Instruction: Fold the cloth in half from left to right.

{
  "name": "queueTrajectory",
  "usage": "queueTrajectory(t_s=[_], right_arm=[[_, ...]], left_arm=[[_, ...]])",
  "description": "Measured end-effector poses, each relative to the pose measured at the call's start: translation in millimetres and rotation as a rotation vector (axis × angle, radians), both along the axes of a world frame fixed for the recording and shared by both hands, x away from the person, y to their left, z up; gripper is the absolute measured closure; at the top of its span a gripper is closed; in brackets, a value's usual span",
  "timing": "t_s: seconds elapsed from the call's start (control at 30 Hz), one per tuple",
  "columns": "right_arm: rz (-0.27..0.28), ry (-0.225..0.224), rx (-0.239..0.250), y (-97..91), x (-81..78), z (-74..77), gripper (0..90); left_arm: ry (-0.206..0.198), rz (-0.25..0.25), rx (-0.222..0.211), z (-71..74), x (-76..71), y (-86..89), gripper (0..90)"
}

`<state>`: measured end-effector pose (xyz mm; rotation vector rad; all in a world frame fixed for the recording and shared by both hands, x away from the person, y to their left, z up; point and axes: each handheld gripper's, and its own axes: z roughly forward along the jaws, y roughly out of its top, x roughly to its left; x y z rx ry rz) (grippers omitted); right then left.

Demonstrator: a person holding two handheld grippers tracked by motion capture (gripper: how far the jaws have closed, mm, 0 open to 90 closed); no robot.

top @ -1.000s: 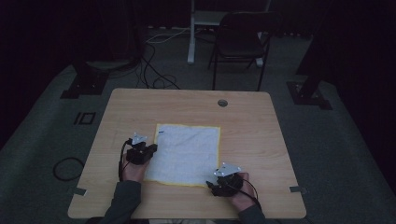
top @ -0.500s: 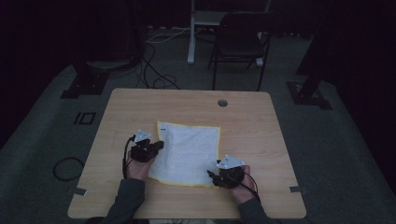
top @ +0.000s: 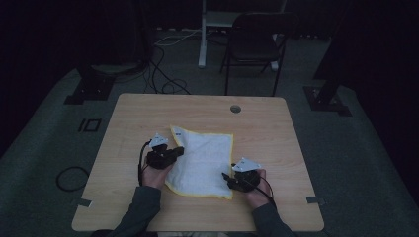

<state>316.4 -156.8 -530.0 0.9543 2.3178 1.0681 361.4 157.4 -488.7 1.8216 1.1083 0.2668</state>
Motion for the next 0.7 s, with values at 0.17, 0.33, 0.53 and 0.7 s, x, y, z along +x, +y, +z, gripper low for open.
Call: queueTrajectory(t_s=[0.17,0.33,0.53,0.7], right_arm=[[-0.018,0.001,0.004,-6.2,2.8,-0.9,46.3],[-0.044,0.008,0.009,-11.5,5.2,-2.1,47.4],[-0.042,0.010,0.000,-10.3,6.5,-4.6,48.4],[-0.047,0.016,-0.013,-9.2,7.2,-6.7,50.9]], left_arm=[[-0.004,-0.023,-0.020,4.2,0.7,-6.9,86.5],[-0.015,-0.050,-0.022,9.5,1.1,-13.9,86.5],[-0.021,-0.074,-0.028,14.6,2.3,-21.8,86.5],[-0.023,-0.092,-0.037,16.8,3.0,-29.6,86.5]])
